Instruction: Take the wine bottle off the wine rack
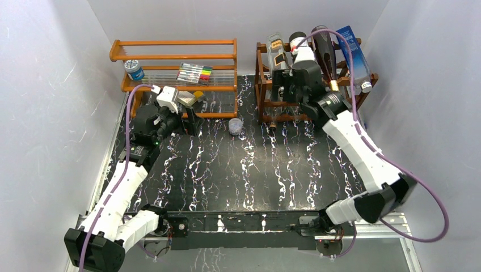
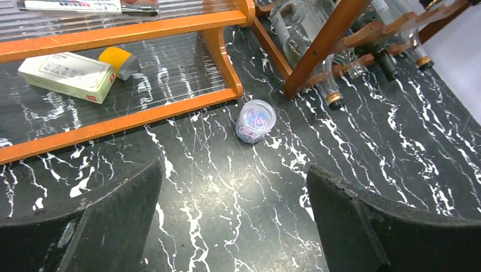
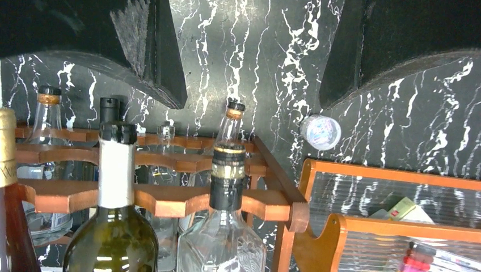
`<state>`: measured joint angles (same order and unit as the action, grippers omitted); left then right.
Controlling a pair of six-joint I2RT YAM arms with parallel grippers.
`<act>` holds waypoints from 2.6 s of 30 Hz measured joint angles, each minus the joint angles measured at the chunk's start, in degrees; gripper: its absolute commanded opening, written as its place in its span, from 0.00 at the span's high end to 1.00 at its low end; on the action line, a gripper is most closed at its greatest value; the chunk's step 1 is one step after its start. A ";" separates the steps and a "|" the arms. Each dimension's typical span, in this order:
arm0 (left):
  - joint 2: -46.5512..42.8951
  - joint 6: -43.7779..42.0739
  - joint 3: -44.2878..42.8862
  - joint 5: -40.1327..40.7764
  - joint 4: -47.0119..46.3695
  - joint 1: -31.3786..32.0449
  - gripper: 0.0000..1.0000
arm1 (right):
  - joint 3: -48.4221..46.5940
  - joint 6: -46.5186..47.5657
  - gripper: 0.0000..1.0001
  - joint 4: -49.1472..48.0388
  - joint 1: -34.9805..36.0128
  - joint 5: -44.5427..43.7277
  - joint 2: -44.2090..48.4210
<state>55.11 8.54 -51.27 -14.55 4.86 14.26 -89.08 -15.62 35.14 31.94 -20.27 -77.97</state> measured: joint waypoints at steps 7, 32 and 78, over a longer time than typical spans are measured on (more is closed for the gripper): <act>-1.84 -1.27 0.28 1.95 -0.63 1.75 0.02 | -9.97 1.49 0.02 0.83 -1.36 -1.49 -10.45; -2.40 -2.38 1.18 4.39 -0.98 3.39 0.02 | -37.90 10.54 0.02 1.31 -3.06 -12.00 -37.90; -2.38 -2.60 1.18 4.70 -0.96 4.63 0.02 | -43.89 21.31 0.17 0.70 -0.72 -27.32 -47.50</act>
<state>52.73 5.93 -50.09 -9.85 3.90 18.90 -132.97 5.69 35.83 31.22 -47.59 -125.47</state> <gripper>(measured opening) 0.981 0.890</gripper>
